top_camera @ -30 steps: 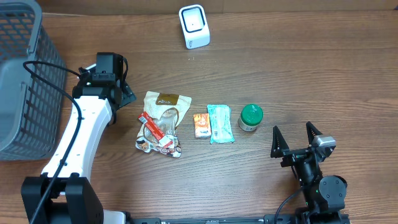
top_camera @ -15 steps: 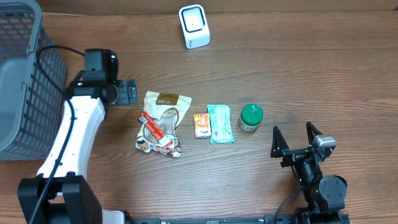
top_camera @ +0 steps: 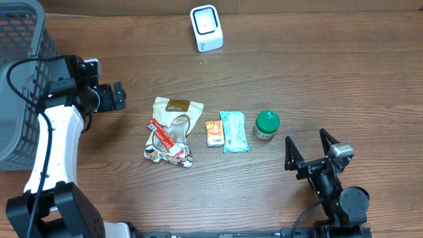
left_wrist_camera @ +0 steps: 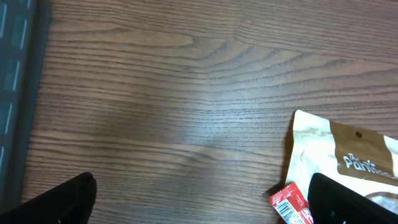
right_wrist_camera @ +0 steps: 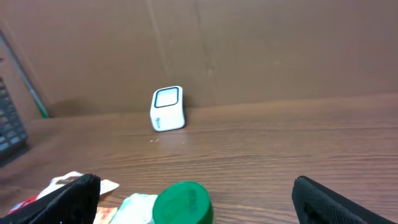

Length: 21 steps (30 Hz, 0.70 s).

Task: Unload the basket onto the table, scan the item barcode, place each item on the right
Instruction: 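Adjust the bread bag and red stick, then lift the left gripper away, then move the right gripper over the green-lidded jar and lower onto it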

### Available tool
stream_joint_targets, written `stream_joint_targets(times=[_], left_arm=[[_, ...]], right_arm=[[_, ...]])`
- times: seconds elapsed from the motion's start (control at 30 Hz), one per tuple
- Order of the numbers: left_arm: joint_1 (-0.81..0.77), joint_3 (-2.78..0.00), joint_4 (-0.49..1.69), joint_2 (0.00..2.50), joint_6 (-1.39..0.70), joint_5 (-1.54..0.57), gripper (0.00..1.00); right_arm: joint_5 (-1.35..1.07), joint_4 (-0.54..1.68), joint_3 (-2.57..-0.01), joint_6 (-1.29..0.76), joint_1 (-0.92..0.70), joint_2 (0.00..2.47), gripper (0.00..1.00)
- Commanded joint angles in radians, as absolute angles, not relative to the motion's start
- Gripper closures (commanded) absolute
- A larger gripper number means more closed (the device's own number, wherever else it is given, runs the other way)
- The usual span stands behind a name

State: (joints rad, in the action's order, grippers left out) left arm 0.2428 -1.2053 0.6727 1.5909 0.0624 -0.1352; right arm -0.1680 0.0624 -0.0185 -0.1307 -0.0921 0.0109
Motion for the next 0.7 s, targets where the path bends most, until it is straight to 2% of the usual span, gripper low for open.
stream_joint_targets(times=[0.0, 0.2, 0.37, 0.47, 0.67], left_arm=[[0.242, -1.219, 0.673, 1.597, 0.075, -0.175, 0.00], [0.242, -1.219, 0.673, 1.597, 0.075, -0.174, 0.00], [0.242, -1.219, 0.673, 1.597, 0.075, -0.174, 0.00], [0.242, -1.219, 0.673, 1.597, 0.075, -0.174, 0.00], [0.241, -1.219, 0.673, 1.597, 0.075, -0.173, 0.00]], right_arm=[[-0.200, 0.055, -0.008, -0.134, -0.089, 0.003, 0.00], [-0.209, 0.053, -0.008, -0.139, -0.089, 0.003, 0.00], [-0.220, 0.082, -0.031, -0.240, -0.089, 0.003, 0.00], [-0.208, 0.181, -0.105, -0.239, -0.089, 0.003, 0.00], [-0.076, 0.472, -0.409, -0.227, -0.089, 0.082, 0.00]])
